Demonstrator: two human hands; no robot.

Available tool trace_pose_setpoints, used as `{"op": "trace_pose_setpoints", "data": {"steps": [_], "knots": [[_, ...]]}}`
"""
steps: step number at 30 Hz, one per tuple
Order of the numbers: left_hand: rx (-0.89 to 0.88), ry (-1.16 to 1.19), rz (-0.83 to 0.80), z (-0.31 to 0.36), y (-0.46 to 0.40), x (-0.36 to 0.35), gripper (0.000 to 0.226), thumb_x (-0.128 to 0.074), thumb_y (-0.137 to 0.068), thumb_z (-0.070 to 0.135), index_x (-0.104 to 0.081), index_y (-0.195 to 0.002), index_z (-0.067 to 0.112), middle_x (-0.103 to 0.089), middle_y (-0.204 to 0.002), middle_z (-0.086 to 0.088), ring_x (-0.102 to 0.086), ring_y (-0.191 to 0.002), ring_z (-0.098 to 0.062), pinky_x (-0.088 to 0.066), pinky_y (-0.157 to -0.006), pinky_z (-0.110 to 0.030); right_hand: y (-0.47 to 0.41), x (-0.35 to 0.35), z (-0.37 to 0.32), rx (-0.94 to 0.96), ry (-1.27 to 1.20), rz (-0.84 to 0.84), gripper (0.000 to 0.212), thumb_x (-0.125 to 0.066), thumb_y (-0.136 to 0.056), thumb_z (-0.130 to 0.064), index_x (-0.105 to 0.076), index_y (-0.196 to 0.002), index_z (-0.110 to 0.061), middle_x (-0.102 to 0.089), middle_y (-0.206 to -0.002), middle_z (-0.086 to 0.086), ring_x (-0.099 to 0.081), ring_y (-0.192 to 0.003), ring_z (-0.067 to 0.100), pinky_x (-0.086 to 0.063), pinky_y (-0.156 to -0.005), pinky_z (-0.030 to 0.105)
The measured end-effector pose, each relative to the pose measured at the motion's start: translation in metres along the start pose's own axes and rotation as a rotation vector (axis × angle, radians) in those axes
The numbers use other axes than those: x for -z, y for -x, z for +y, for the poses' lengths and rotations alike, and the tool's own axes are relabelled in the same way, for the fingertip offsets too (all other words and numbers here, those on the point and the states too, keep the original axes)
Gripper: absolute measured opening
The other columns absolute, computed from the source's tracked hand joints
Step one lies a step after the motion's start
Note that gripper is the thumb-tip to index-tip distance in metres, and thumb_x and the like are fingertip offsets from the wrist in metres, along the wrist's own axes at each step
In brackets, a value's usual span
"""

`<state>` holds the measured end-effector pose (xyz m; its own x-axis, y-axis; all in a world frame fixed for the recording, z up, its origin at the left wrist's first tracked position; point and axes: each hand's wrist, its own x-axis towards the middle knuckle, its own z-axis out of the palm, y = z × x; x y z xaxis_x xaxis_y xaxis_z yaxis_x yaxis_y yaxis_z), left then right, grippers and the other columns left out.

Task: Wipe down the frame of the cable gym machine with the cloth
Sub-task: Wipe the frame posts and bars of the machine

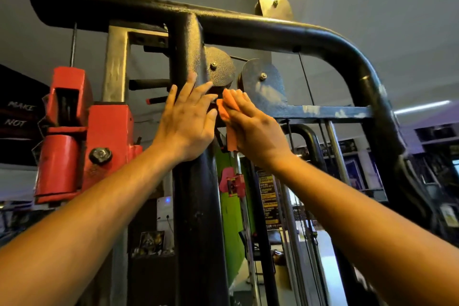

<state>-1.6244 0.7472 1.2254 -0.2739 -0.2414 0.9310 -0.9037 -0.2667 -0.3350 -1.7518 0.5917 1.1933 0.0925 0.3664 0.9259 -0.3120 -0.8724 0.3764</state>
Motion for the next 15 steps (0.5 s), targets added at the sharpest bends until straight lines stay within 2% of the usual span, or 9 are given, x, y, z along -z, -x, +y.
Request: {"op": "trace_pose_setpoints", "data": {"steps": [2, 4, 6, 7, 10, 13, 15], "knots": [[-0.013, -0.053, -0.057, 0.005, 0.003, 0.003, 0.058, -0.035, -0.106, 0.047, -0.053, -0.155, 0.023, -0.034, -0.173, 0.005, -0.001, -0.167, -0.016, 0.007, -0.133, -0.051, 0.006, 0.018, 0.011, -0.027, -0.015, -0.095, 0.059, -0.067, -0.104, -0.020, -0.051, -0.161, -0.015, -0.039, -0.173, 0.010, -0.040, -0.157, 0.040, -0.049, -0.117, 0.061], [-0.040, -0.081, -0.119, 0.010, 0.007, 0.005, 0.060, -0.036, -0.105, 0.050, -0.049, -0.157, 0.023, -0.036, -0.172, 0.004, -0.004, -0.167, -0.016, 0.007, -0.134, -0.051, 0.007, 0.035, 0.027, -0.073, -0.030, -0.132, 0.056, -0.063, -0.105, -0.027, -0.053, -0.160, -0.018, -0.045, -0.169, 0.008, -0.049, -0.151, 0.043, -0.055, -0.110, 0.064], [-0.044, -0.061, -0.140, 0.021, 0.002, 0.005, 0.059, -0.039, -0.106, 0.049, -0.046, -0.158, 0.023, -0.039, -0.171, 0.002, -0.014, -0.165, -0.016, 0.002, -0.135, -0.047, 0.000, 0.051, 0.049, -0.118, -0.035, -0.050, 0.048, -0.063, -0.107, -0.029, -0.058, -0.154, -0.018, -0.051, -0.163, 0.011, -0.057, -0.141, 0.046, -0.059, -0.104, 0.063], [-0.048, -0.054, -0.137, 0.026, -0.004, 0.006, 0.057, -0.042, -0.108, 0.046, -0.045, -0.159, 0.022, -0.040, -0.170, 0.001, -0.021, -0.164, -0.018, -0.002, -0.135, -0.044, -0.007, 0.056, 0.057, -0.172, -0.049, 0.012, 0.047, -0.060, -0.109, -0.032, -0.057, -0.155, -0.019, -0.049, -0.165, 0.011, -0.054, -0.145, 0.045, -0.057, -0.108, 0.062], [-0.045, -0.066, -0.108, 0.041, -0.039, 0.004, 0.052, -0.052, -0.109, 0.037, -0.047, -0.157, 0.019, -0.049, -0.161, -0.003, -0.041, -0.152, -0.024, -0.020, -0.131, -0.044, -0.034, 0.058, 0.074, -0.344, -0.097, 0.145, 0.056, -0.043, -0.116, -0.049, -0.042, -0.166, -0.025, -0.036, -0.174, 0.007, -0.030, -0.163, 0.033, -0.040, -0.125, 0.057], [-0.024, -0.117, -0.099, 0.049, -0.076, -0.003, 0.048, -0.051, -0.107, 0.039, -0.051, -0.150, 0.017, -0.055, -0.151, -0.008, -0.050, -0.140, -0.030, -0.032, -0.122, -0.048, -0.043, 0.032, 0.081, -0.347, -0.082, -0.014, 0.068, -0.026, -0.116, -0.060, -0.011, -0.175, -0.029, -0.002, -0.183, -0.002, 0.002, -0.169, 0.019, -0.010, -0.137, 0.055], [-0.001, -0.164, -0.124, 0.049, -0.090, -0.011, 0.052, -0.046, -0.108, 0.041, -0.047, -0.154, 0.017, -0.050, -0.159, -0.008, -0.045, -0.147, -0.030, -0.029, -0.126, -0.049, -0.029, 0.011, 0.079, -0.279, -0.071, -0.074, 0.072, -0.021, -0.117, -0.058, 0.009, -0.174, -0.027, 0.018, -0.181, -0.004, 0.017, -0.167, 0.016, -0.004, -0.137, 0.055]]}}
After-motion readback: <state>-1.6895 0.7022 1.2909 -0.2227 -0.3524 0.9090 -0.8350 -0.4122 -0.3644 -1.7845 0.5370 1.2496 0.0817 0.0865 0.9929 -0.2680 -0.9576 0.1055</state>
